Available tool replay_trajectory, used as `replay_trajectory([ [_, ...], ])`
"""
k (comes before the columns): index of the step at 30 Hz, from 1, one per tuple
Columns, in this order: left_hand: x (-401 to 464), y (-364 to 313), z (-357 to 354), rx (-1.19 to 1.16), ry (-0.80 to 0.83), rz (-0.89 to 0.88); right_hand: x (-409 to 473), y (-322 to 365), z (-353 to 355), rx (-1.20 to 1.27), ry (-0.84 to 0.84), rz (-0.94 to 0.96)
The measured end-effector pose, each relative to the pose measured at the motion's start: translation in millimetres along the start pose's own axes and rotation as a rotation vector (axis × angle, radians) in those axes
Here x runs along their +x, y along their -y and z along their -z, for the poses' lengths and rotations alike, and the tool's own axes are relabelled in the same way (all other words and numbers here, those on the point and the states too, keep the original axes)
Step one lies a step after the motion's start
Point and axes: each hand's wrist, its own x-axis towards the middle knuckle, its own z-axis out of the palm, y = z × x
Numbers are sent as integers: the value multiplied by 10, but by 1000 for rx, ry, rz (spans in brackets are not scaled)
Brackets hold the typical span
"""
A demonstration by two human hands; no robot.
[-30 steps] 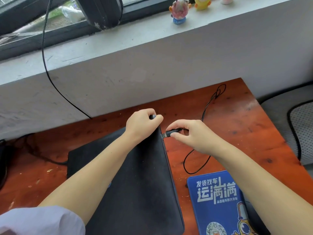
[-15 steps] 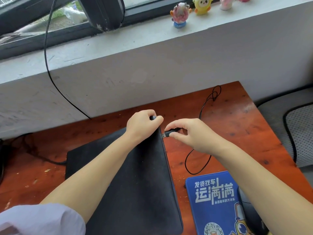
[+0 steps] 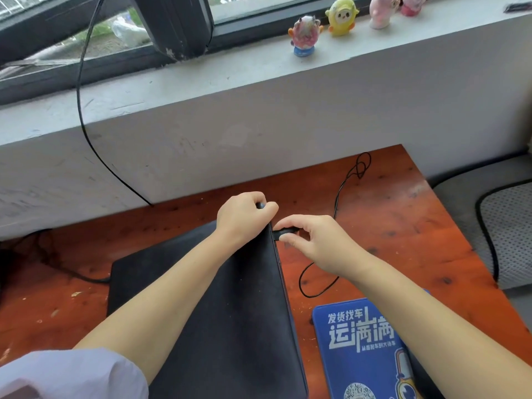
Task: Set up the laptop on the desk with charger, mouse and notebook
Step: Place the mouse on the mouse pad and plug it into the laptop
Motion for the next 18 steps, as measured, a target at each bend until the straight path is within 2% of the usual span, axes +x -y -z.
replay_trajectory([
  [6, 64, 42, -146, 26, 47, 23, 28, -151, -11, -88, 32, -39],
  [14, 280, 191, -653, 99, 205, 129, 199, -582, -230, -411, 110, -131],
  [18, 351, 270, -817, 147, 204, 163, 285, -724, -340, -527, 99, -98],
])
